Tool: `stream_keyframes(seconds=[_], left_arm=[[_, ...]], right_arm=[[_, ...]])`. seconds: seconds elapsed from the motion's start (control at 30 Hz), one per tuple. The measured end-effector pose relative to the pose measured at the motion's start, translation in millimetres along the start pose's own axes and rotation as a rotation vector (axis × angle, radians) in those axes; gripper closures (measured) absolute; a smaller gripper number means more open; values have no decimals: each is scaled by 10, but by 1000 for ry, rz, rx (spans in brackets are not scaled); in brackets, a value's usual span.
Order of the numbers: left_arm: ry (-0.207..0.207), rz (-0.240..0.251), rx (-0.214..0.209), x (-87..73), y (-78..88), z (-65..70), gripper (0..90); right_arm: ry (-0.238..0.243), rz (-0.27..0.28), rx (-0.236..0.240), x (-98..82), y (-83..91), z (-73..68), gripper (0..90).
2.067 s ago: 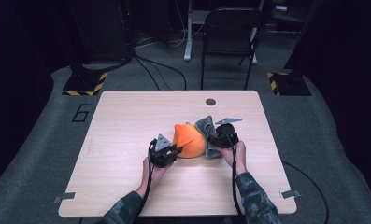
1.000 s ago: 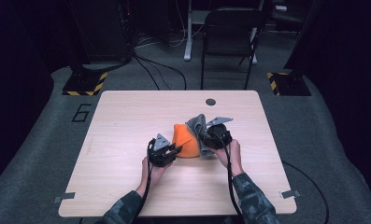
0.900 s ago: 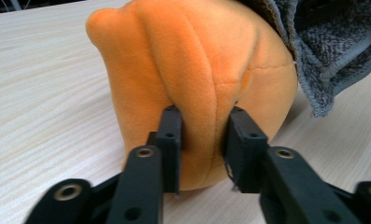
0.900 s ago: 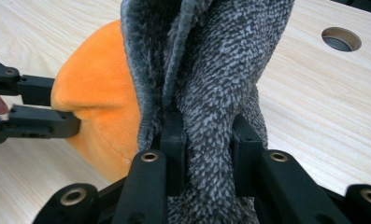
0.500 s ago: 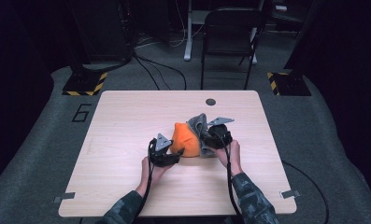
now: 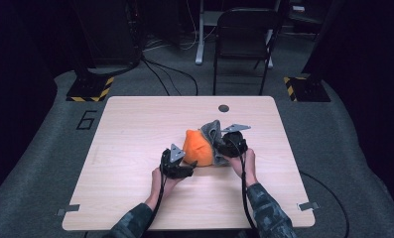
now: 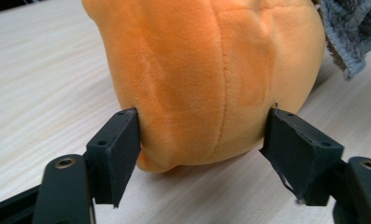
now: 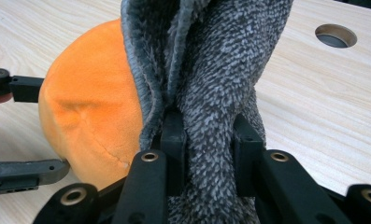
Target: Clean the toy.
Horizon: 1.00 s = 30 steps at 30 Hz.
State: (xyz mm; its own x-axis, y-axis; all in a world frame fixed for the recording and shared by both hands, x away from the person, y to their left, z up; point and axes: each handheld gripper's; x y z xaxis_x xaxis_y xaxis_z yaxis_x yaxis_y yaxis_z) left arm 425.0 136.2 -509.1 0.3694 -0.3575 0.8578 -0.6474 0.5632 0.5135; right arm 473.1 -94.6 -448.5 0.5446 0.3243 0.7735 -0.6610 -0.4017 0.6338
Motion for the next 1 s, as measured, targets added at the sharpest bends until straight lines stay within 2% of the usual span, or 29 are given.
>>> stream_keyframes(seconds=[0.07, 0.1, 0.13, 0.2, 0.27, 0.3, 0.4, 0.47, 0.5, 0.57, 0.6, 0.63, 0.67, 0.7, 0.73, 0.87, 0.9, 0.97, 1.0], left_arm=[[-35, -4, 22, 1, 5, 41, 322], [-48, 1, 34, -4, 3, 57, 385], [-58, 2, 36, -10, 2, 67, 385], [-68, 2, 38, -19, 3, 68, 494], [-54, 5, 27, -21, 8, 57, 639], [-55, 4, 24, -19, 16, 44, 639], [-27, 7, 0, -12, 34, 12, 716], [-1, 6, -16, 0, 54, -22, 746], [21, 10, -29, 8, 66, -43, 768], [60, 23, -48, 31, 92, -53, 776], [65, 22, -57, 44, 111, -49, 787], [71, 28, -60, 55, 124, -35, 787], [70, 28, -62, 64, 137, -23, 796], [75, 29, -66, 71, 146, -12, 796], [82, 30, -71, 75, 156, -1, 800], [83, 31, -85, 85, 184, 8, 803], [85, 28, -86, 82, 183, 5, 803], [87, 21, -94, 77, 174, -11, 802], [81, 23, -85, 70, 162, -15, 802]], right_arm=[[0, 5, -3, 0, -5, 2, 716], [-2, 10, -5, -2, -10, 5, 716], [-2, 10, -5, -2, -10, 5, 716], [-15, 15, -6, -6, -13, -5, 716], [-11, 24, -7, 5, -4, -15, 715], [-11, 24, -7, 5, -4, -15, 715], [-7, 35, -2, 35, 39, -21, 714], [-2, 42, 0, 66, 86, -51, 714], [-4, 50, 19, 99, 135, -102, 713], [7, 55, 26, 117, 158, -137, 713], [32, 64, 40, 154, 196, -236, 713], [32, 64, 40, 154, 196, -236, 713], [55, 69, 54, 182, 225, -346, 712], [55, 69, 54, 182, 225, -346, 712], [75, 69, 57, 193, 231, -396, 711], [105, 71, 79, 192, 216, -567, 708], [112, 73, 79, 187, 195, -597, 707], [157, 61, 51, 157, 120, -633, 710], [157, 61, 51, 157, 120, -633, 710]])
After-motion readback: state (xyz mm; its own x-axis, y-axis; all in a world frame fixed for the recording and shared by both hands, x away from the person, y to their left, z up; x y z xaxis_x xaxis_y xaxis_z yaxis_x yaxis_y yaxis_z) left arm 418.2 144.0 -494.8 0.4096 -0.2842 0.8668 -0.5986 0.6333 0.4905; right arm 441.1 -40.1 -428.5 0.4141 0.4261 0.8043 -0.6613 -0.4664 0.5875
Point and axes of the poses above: each handheld gripper's, and its own axes: y roughly backward along the jaws, x roughly out of its top, z roughly to its right, and after that the axes turned 4 degrees about -x, right-handed
